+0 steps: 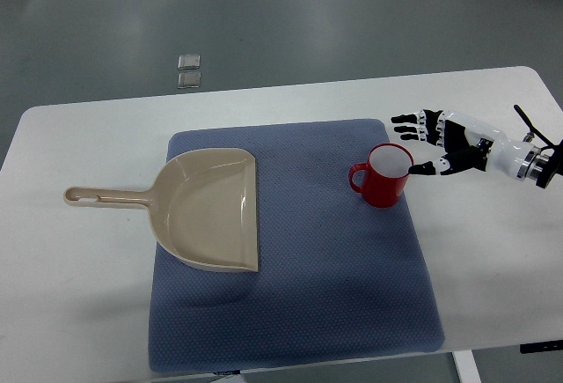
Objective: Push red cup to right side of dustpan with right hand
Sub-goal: 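Place the right hand against the red mug's side farthest from the dustpan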
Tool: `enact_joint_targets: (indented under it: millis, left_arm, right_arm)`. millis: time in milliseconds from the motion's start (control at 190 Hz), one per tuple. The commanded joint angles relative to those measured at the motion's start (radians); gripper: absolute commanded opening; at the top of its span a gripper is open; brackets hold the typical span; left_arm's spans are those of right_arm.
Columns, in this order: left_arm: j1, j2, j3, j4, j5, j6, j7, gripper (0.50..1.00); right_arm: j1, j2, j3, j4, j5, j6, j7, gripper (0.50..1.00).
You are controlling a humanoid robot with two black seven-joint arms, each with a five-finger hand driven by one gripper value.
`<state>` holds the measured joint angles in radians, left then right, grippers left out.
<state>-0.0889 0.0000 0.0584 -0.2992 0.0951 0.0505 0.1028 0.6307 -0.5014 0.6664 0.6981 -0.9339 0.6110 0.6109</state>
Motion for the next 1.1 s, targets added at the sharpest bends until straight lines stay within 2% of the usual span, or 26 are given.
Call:
enact_joint_targets:
  millis: [0, 531, 1093]
  left_arm:
    - [0.000, 0.000, 0.000, 0.000, 0.000, 0.000, 0.000, 1.000]
    - [0.000, 0.000, 0.000, 0.000, 0.000, 0.000, 0.000, 1.000]
    - [0.002, 0.000, 0.000, 0.000, 0.000, 0.000, 0.000, 1.000]
  right_arm:
    - [-0.003, 0.003, -0.011, 0.000, 0.000, 0.000, 0.000, 0.932]
    - [-0.037, 0.024, -0.011, -0.009, 0.000, -0.001, 0.000, 0.934]
    - [-0.057, 0.119, -0.011, -0.069, 0.000, -0.062, 0.000, 0.934]
